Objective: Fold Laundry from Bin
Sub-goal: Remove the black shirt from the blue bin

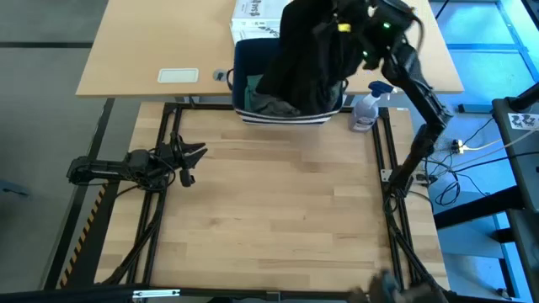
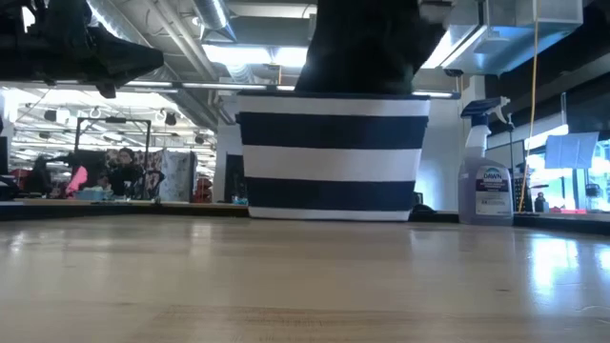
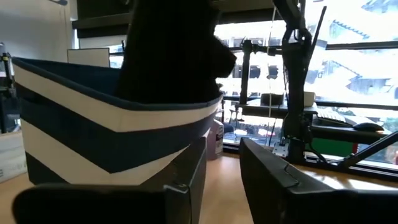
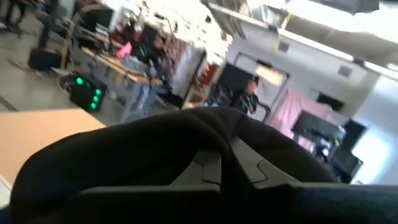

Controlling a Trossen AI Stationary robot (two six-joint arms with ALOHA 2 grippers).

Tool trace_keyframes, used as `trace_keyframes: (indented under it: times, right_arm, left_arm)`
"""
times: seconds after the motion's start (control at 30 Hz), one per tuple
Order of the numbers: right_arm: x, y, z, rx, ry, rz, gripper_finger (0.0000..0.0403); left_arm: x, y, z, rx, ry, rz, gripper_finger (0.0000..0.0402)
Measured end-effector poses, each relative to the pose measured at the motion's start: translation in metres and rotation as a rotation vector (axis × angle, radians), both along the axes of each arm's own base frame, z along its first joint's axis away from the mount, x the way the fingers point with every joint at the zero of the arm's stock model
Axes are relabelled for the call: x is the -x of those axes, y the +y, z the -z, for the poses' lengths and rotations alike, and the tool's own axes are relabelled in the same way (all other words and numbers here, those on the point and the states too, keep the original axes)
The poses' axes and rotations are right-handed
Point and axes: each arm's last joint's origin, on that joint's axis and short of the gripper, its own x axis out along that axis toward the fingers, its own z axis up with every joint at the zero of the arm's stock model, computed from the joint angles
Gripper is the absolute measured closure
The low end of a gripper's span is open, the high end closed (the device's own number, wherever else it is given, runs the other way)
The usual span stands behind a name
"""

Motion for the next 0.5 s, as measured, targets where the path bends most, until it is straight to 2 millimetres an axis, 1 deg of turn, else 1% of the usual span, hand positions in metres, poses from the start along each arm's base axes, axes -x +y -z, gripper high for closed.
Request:
trace_keyframes:
  times: [0.17, 0.23, 0.3, 0.4, 0.5]
  right_arm:
    - [-0.006, -0.045, 0.026, -0.106, 0.006, -0.003, 0.0402]
    - [-0.007, -0.059, 0.035, -0.149, 0.003, -0.01, 0.0401]
    - [-0.007, -0.068, 0.043, -0.187, 0.009, -0.017, 0.0396]
    - [-0.009, -0.078, 0.054, -0.235, 0.054, -0.006, 0.0369]
    - [-0.01, -0.078, 0.061, -0.269, 0.109, -0.004, 0.0316]
  left_arm:
    - [0.0, 0.0, 0.0, 0.0, 0.0, 0.001, 0.0291]
    - [0.0, 0.0, 0.0, 0.0, 0.001, 0.001, 0.0285]
    - [0.0, 0.0, 0.0, 0.0, 0.005, 0.001, 0.0279]
    - [0.0, 0.0, 0.001, 0.0, 0.013, 0.001, 0.0272]
    - [0.0, 0.0, 0.002, 0.0, 0.022, 0.001, 0.0266]
